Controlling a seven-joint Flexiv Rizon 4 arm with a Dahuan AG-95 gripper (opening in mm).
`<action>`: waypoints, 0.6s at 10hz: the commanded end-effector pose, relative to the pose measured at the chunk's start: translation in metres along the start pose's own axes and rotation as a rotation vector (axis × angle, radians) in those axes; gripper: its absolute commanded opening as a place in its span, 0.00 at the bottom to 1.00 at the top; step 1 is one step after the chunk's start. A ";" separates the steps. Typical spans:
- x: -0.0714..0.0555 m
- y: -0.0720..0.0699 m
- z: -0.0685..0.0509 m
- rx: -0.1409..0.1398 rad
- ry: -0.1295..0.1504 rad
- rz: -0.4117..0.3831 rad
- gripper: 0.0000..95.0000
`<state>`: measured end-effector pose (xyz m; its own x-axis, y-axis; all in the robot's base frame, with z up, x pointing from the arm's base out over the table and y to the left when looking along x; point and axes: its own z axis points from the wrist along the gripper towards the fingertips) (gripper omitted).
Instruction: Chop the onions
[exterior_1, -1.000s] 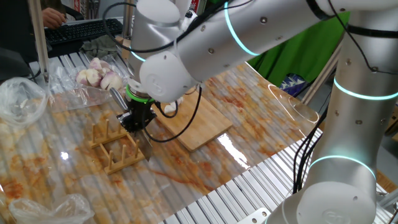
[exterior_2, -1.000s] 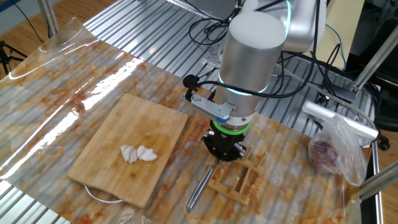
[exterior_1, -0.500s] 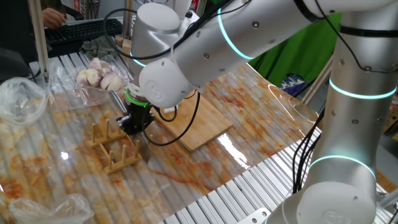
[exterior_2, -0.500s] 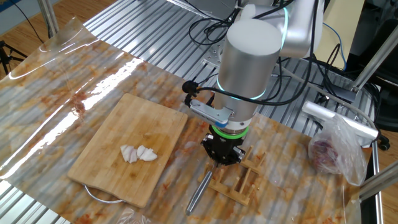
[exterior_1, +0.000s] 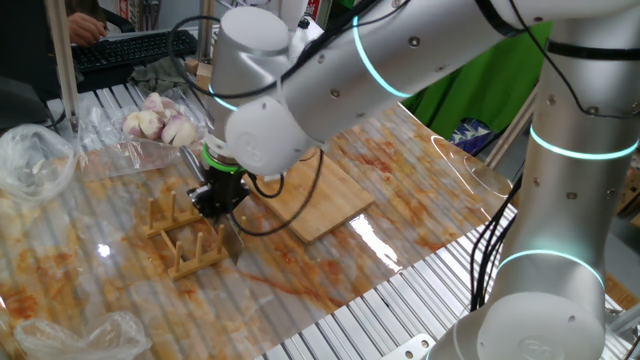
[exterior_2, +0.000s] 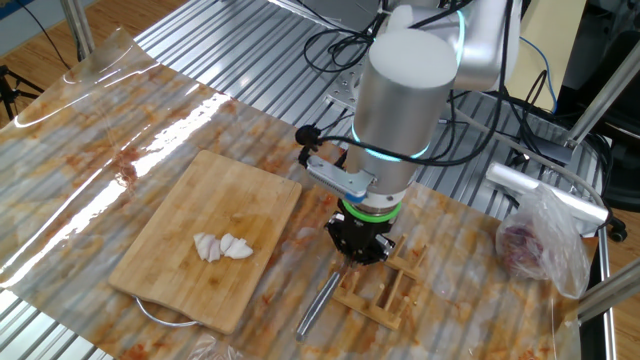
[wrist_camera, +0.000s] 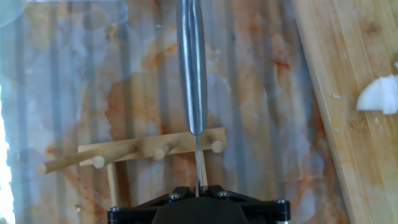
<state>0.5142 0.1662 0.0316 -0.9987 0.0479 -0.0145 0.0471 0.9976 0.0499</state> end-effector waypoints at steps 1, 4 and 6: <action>0.000 0.000 0.000 0.004 -0.009 -0.003 0.40; 0.001 0.000 -0.011 0.005 -0.005 0.022 0.40; 0.003 0.000 -0.027 0.008 -0.002 0.039 0.40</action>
<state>0.5116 0.1653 0.0612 -0.9958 0.0909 -0.0120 0.0903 0.9950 0.0435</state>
